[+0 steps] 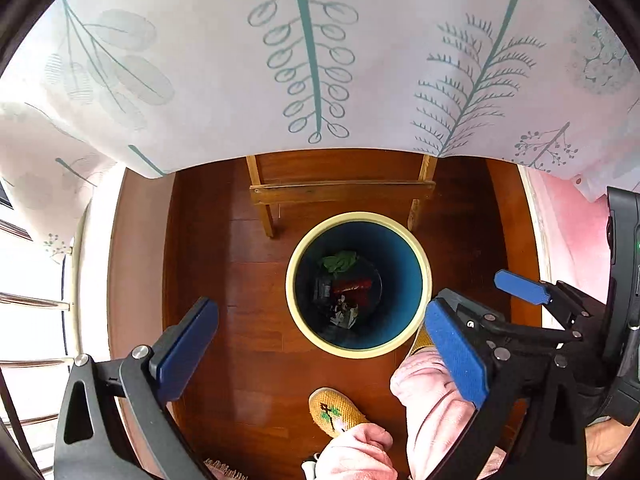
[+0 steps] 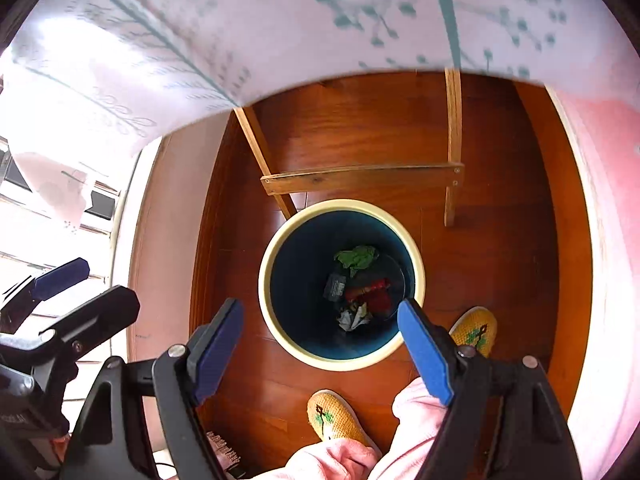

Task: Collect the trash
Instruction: 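Raise both tools back toward the remaining trash on the table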

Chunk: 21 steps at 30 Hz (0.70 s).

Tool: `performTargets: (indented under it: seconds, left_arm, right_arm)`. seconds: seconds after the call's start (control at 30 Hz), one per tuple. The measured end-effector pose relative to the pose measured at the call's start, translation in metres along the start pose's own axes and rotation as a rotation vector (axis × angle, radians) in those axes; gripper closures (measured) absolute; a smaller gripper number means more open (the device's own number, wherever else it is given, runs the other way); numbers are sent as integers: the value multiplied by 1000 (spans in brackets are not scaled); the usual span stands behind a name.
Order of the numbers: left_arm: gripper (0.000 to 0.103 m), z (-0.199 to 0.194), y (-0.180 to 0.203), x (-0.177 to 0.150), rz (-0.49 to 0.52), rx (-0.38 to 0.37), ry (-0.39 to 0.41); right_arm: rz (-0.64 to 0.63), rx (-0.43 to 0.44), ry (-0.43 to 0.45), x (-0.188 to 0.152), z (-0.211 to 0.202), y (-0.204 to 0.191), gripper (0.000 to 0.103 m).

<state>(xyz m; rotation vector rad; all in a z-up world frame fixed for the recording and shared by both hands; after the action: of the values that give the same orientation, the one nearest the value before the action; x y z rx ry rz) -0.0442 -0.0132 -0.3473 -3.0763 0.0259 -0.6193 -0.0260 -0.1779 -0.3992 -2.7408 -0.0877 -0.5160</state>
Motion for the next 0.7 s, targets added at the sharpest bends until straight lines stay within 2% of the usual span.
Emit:
performTargets:
  seconds: [0.13,0.47,0.7]
  left_arm:
    - [1,-31,-10,12,-66,-16,4]
    - [1,-125,-34,40,-178,-37,126]
    - [1,-182,-36,71,-131,-2,232]
  right_arm:
    - [3,22,2,15,-31,-11,23]
    - [-130,10,9,47,-117,-58,23]
    - [-195,-9,55,67,-168,-89,23]
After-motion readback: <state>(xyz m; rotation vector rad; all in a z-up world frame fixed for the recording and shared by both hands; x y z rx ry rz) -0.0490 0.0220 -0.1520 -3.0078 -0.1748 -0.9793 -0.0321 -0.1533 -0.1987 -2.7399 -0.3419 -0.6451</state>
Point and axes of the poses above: each gripper's, at about its wrist camera, not at the fingertips, and z roughly the way its jaws point, y to its right, x to its top, the point moved 3 cm from there along z, roughly the way its jaws point, and after that the axes turned 9 degrees about y, right-handed, at the moved point
